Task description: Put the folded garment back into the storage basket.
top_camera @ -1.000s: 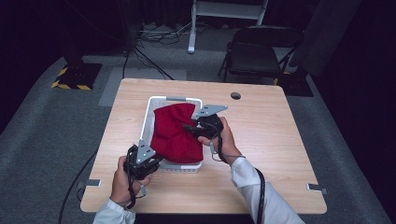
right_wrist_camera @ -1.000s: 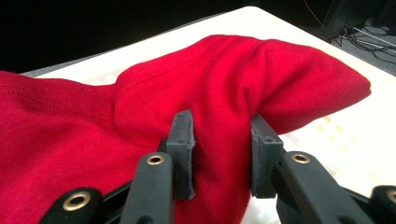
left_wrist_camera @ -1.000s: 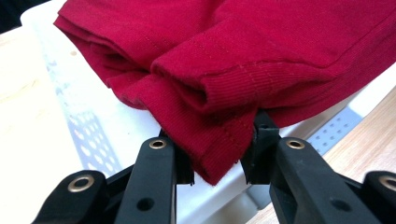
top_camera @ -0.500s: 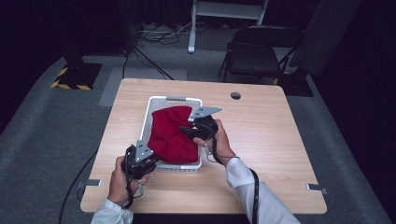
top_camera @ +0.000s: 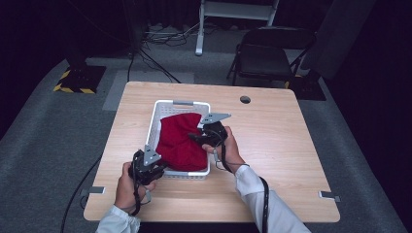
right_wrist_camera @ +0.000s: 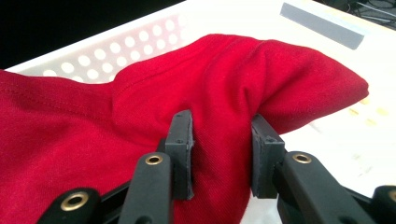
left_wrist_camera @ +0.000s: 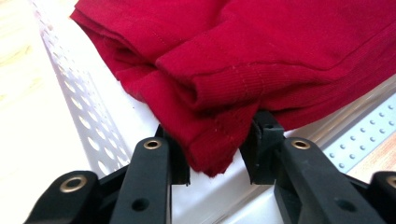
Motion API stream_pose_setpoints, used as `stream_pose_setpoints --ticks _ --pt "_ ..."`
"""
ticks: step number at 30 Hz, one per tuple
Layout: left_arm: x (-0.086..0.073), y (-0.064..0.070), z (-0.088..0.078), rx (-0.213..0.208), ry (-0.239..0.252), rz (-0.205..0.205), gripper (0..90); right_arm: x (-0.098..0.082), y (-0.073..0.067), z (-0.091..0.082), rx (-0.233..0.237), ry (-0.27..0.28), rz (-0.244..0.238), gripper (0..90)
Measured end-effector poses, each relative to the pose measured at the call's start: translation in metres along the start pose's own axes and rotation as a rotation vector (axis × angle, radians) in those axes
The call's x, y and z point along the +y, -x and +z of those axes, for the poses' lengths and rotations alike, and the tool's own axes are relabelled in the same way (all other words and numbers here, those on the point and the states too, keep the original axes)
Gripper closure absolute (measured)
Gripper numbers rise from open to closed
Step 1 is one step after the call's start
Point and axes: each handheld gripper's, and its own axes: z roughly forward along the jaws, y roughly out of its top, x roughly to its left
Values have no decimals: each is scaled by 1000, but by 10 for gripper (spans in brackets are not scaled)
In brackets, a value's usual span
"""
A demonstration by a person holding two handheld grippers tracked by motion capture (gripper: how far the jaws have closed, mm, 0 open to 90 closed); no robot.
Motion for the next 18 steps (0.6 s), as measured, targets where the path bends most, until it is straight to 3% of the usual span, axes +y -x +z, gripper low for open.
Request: stream_pose_setpoints --ticks 18 --pt "-1 -8 -9 -5 19 -25 576 -1 1 6 -20 -40 -24 588"
